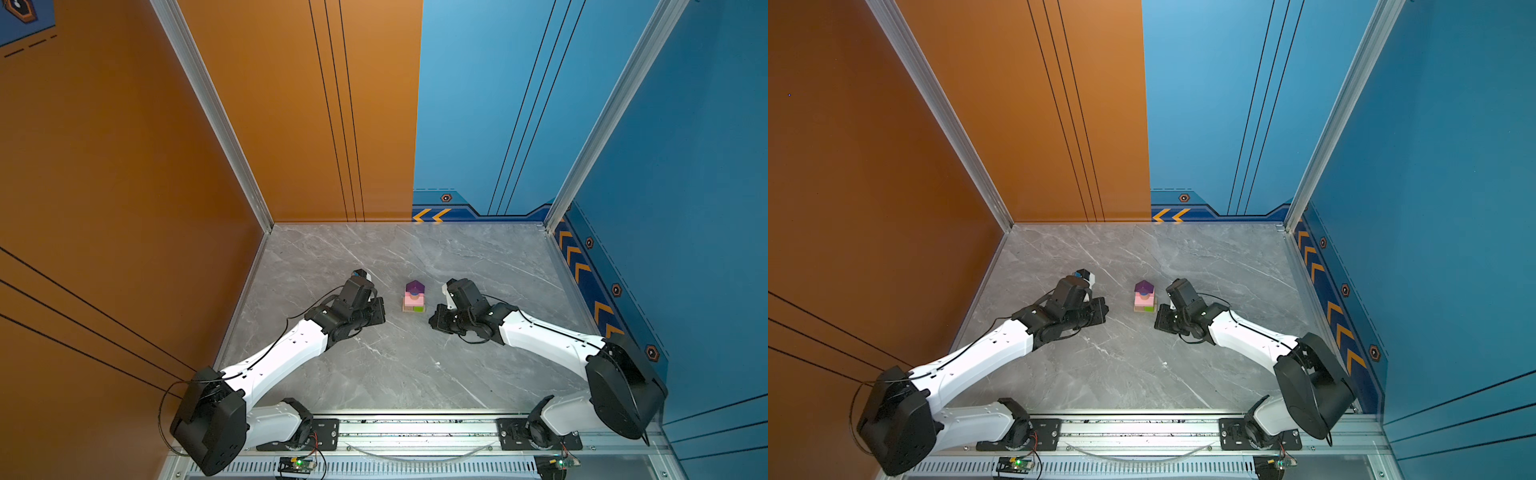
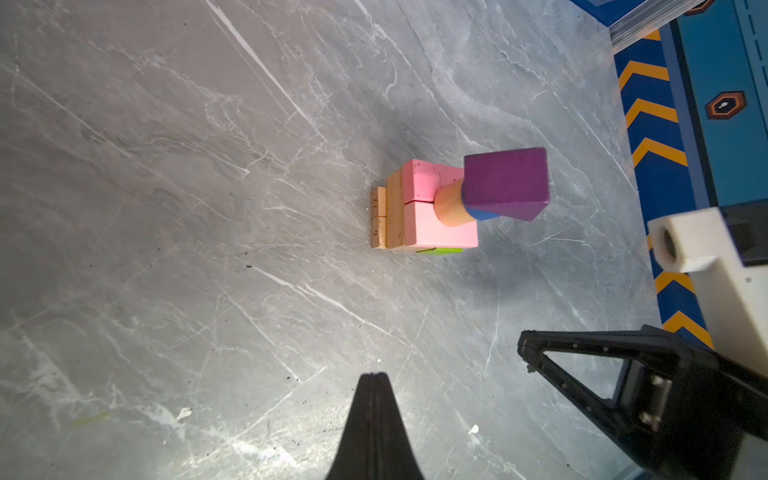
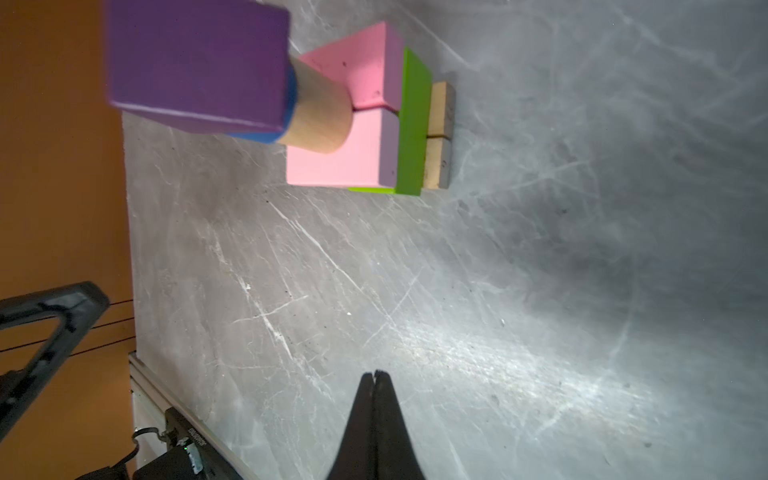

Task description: Build the wood block tower

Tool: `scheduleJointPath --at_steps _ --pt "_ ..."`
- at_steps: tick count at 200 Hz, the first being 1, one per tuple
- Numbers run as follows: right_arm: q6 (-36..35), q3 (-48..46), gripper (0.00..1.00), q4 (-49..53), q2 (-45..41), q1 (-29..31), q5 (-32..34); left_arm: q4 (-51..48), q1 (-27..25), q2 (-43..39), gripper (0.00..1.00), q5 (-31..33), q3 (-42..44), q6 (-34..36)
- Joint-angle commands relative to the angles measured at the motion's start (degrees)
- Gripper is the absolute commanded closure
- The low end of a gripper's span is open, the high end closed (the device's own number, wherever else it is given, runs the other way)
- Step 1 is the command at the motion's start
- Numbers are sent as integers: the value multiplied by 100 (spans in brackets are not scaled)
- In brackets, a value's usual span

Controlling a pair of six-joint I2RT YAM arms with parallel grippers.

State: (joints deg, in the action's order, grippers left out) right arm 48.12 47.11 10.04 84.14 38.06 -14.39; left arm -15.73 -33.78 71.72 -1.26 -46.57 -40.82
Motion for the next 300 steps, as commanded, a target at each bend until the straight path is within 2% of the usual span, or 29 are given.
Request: scheduleJointPath --at_steps 1,61,210,300 --pt "210 -88 100 -305 210 85 131 160 65 175 100 -5 110 4" --pt "481 -398 100 -1190 555 92 218 307 91 403 100 -136 103 -42" --pt "1696 -1353 100 -4284 1449 -239 -2 377 147 536 100 -215 109 -76" --pt "1813 -1189 100 -4458 1679 -265 -11 430 205 689 100 -283 95 -80"
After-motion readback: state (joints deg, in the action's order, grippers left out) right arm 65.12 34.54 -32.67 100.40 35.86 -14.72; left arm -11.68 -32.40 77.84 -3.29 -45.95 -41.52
